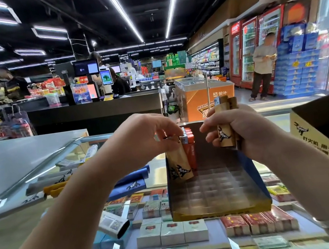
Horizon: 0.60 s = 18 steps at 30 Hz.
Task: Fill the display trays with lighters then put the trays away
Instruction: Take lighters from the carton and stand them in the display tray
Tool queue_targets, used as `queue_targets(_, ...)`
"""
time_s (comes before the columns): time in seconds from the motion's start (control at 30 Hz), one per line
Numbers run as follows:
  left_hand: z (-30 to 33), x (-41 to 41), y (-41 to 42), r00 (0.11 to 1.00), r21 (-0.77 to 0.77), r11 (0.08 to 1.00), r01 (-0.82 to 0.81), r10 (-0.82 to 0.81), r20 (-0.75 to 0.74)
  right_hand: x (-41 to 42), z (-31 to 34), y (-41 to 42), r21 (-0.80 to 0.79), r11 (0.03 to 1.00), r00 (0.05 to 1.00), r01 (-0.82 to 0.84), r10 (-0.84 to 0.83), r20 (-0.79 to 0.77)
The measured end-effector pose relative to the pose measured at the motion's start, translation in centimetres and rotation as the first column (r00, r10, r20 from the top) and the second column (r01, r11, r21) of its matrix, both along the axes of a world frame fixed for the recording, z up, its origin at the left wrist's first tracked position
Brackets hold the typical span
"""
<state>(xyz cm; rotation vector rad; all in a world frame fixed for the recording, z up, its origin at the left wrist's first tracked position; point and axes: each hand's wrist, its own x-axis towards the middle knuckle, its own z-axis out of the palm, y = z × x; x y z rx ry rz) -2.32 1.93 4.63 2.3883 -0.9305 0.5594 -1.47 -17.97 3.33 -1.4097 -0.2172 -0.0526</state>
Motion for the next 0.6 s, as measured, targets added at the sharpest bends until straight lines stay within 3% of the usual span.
queue_targets(0.23,0.48,-0.48,-0.05,0.996,0.162,0.986,-0.03,0.016,0.086,0.15,-0.36,0.24,-0.029,0.999,1.0,-0.02,0.02,0.0)
queue_targets(0.6,0.5,-0.93,-0.25,0.982,0.288,0.949,-0.129,0.081,0.172,0.09,-0.53,0.39,-0.064,0.998,1.0,-0.018,0.017,-0.01)
